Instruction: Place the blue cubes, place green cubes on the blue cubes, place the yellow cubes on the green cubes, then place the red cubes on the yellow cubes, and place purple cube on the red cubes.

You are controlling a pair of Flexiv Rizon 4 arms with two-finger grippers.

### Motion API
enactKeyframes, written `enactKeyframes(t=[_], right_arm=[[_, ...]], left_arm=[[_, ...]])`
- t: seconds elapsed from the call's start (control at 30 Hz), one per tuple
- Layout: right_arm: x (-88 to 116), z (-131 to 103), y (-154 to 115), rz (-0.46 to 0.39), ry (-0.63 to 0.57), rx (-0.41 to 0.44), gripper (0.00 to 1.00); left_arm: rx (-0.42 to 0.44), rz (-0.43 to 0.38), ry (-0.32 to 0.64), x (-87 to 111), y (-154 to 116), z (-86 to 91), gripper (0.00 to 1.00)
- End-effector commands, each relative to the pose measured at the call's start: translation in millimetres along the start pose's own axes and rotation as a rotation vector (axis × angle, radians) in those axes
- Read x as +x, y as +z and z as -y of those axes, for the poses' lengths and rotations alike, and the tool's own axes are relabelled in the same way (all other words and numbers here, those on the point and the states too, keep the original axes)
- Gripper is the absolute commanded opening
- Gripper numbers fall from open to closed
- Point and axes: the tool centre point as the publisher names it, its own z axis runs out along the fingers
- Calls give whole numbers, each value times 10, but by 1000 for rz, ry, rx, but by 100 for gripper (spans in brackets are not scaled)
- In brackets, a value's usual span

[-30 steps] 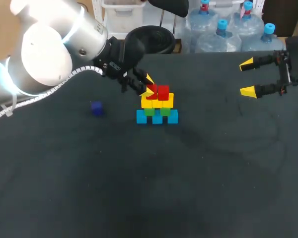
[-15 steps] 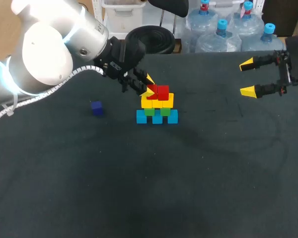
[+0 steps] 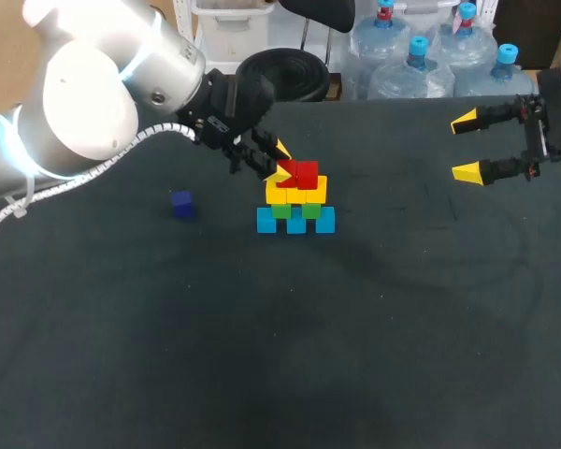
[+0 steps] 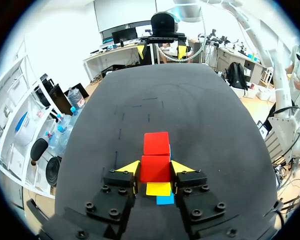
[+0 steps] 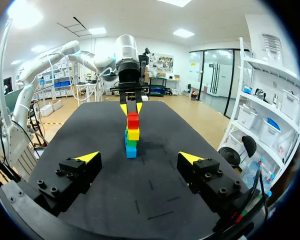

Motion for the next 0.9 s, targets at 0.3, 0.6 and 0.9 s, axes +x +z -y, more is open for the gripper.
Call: enactKeyframes(t=[0.3,0.6,0.9], right_arm=[[2,1,6,1,-1,1,100],[2,1,6,1,-1,1,100],[2,1,6,1,-1,1,100]], left_arm=[[6,-8,-2,-4,0,-21,38],[5,-9,-4,-2,-6,-23,45],[3,-7,-1,-10,-14,-25,43]])
